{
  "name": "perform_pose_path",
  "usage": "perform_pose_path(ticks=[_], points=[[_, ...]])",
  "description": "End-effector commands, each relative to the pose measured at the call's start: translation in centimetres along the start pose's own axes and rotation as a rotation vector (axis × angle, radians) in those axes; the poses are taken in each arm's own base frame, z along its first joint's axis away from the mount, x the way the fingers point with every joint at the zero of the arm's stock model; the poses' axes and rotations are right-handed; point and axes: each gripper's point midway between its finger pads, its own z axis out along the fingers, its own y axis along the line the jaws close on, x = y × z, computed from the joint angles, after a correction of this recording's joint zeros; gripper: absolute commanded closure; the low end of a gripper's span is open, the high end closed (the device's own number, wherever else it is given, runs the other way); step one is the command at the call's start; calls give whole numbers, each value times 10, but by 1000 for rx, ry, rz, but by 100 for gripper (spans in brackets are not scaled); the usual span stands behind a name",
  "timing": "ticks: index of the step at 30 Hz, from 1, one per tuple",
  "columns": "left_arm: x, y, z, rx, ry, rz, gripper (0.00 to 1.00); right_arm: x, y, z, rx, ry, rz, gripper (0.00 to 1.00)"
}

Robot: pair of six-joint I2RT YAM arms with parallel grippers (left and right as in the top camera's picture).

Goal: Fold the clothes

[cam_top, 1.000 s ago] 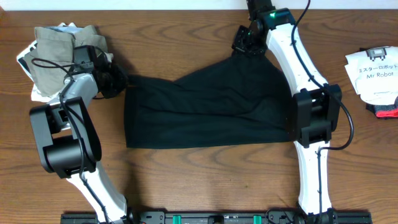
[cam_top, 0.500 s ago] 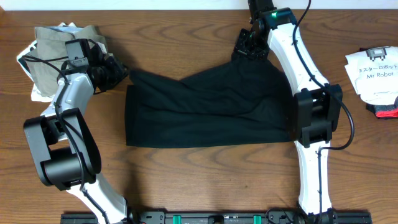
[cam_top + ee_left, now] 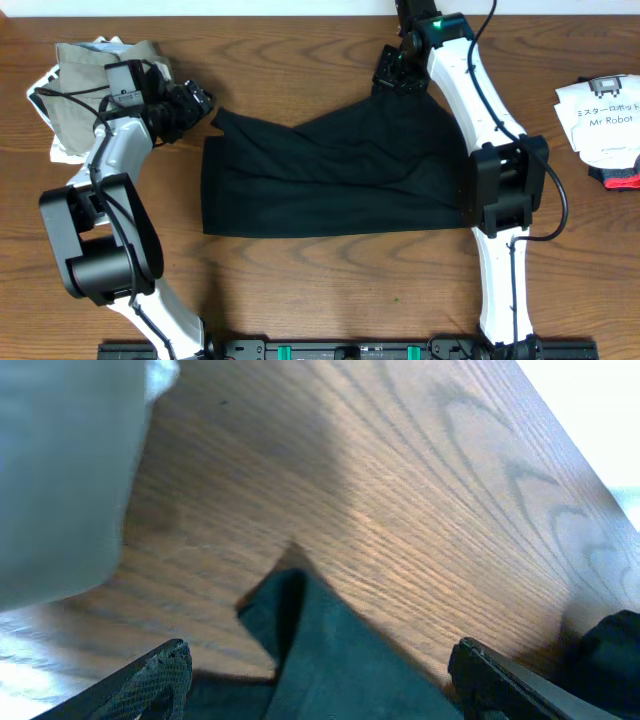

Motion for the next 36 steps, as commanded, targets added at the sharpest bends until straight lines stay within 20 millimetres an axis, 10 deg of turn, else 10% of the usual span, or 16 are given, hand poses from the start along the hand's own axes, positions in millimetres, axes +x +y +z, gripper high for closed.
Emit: perform_pose_path(ticks=[1, 15, 23, 31, 36], points=[[5, -8, 13, 17, 17, -5, 15, -1, 19, -17, -29, -38, -45, 99], [15, -16, 47, 47, 25, -32, 21, 7, 23, -16, -28, -16, -54, 99], [25, -16, 58, 47, 53, -43, 45, 11, 21, -16, -20, -4, -52, 99], [35, -19, 63, 42, 82, -45, 92, 11, 18, -16, -15, 1, -48, 99], [38, -5, 59, 13, 104, -80, 94, 5, 4, -18, 24, -8, -39, 99]])
